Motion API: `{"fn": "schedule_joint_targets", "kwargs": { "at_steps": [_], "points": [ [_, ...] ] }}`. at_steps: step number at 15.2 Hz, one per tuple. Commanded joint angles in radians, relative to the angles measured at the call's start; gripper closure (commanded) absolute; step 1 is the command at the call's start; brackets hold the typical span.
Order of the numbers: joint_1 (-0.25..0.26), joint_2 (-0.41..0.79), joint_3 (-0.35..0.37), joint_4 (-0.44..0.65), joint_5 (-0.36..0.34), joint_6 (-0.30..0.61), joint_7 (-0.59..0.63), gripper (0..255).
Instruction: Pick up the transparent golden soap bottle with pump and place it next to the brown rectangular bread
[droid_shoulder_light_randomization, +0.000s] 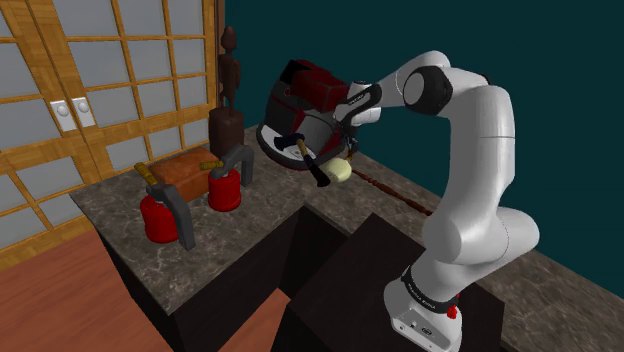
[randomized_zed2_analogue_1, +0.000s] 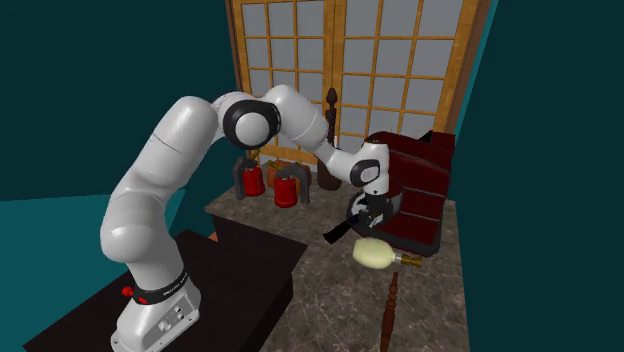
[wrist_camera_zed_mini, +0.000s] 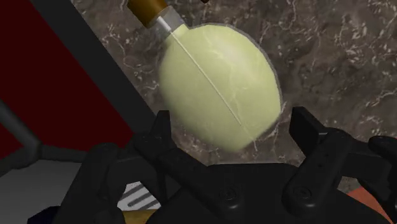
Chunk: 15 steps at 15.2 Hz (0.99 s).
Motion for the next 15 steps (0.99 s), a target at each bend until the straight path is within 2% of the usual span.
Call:
{"fn": "schedule_joint_targets", "kwargs": {
  "at_steps": [1, 5, 8, 9, 15],
  "points": [
    [-0.064, 0.063, 0.041, 0.052, -0.006, -0.005, -0.187, 0],
    [-0.173, 0.23, 0.123, 0.273, -0.024, -0.065, -0.529, 0],
    [-0.221, 0.407, 0.179, 0.537, -0.044, -0.171, -0.779, 0],
    [-0.223, 0.438, 0.185, 0.586, -0.046, -0.192, -0.815, 0],
    [-0.219, 0.515, 0.18, 0.644, -0.047, -0.172, -0.818, 0]
  ]
}}
